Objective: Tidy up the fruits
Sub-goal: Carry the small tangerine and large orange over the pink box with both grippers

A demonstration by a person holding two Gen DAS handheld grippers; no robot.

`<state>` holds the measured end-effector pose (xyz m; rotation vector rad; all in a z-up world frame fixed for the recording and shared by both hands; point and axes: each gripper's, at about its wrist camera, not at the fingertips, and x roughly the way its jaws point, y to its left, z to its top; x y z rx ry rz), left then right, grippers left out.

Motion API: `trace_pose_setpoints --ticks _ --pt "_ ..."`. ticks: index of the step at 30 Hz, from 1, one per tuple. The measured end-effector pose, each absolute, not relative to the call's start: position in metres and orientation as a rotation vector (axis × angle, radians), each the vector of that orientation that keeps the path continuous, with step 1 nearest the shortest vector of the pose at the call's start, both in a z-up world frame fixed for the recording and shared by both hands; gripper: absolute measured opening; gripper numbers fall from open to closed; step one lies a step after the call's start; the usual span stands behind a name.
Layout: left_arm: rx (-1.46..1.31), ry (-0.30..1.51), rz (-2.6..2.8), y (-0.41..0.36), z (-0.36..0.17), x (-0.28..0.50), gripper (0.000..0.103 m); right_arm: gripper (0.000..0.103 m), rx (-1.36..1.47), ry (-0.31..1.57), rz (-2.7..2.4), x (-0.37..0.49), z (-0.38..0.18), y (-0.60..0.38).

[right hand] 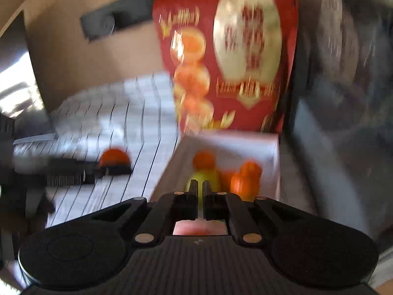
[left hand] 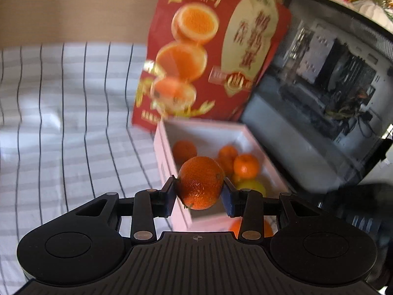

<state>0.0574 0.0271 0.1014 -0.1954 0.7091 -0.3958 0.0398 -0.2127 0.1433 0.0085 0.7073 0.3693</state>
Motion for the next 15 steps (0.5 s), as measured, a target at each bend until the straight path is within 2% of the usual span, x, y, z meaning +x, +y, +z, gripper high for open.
trace_pose_setpoints --ticks 1,2,3,4,5,7,9,15 --pt "-0.207 0.739 -0.382 0.028 0.092 0.057 0.044 0.010 0.006 0.738 0.373 0.034 0.130 -0.215" --pt "-0.227 0.772 -0.366 0.030 0.082 0.056 0.044 0.022 -0.002 0.768 0.388 0.029 0.116 -0.215" --pt "-0.248 0.798 -0.352 0.033 0.073 0.054 0.044 0.041 -0.007 0.784 0.397 0.025 0.104 -0.213" --pt "-0.263 0.820 -0.339 0.035 0.066 0.053 0.044 0.051 -0.012 0.789 0.394 0.023 0.095 -0.209" --pt "-0.269 0.841 -0.323 0.038 0.060 0.050 0.044 0.066 -0.020 0.789 0.377 0.021 0.087 -0.203" --pt "-0.264 0.873 -0.296 0.042 0.051 0.046 0.044 0.069 -0.030 0.788 0.326 0.023 0.071 -0.195" --pt "-0.262 0.889 -0.285 0.048 0.045 0.038 0.044 0.080 0.012 0.806 0.308 0.034 0.058 -0.189" --pt "-0.268 0.897 -0.267 0.067 0.040 0.014 0.044 0.080 0.094 0.872 0.310 0.055 0.038 -0.172"
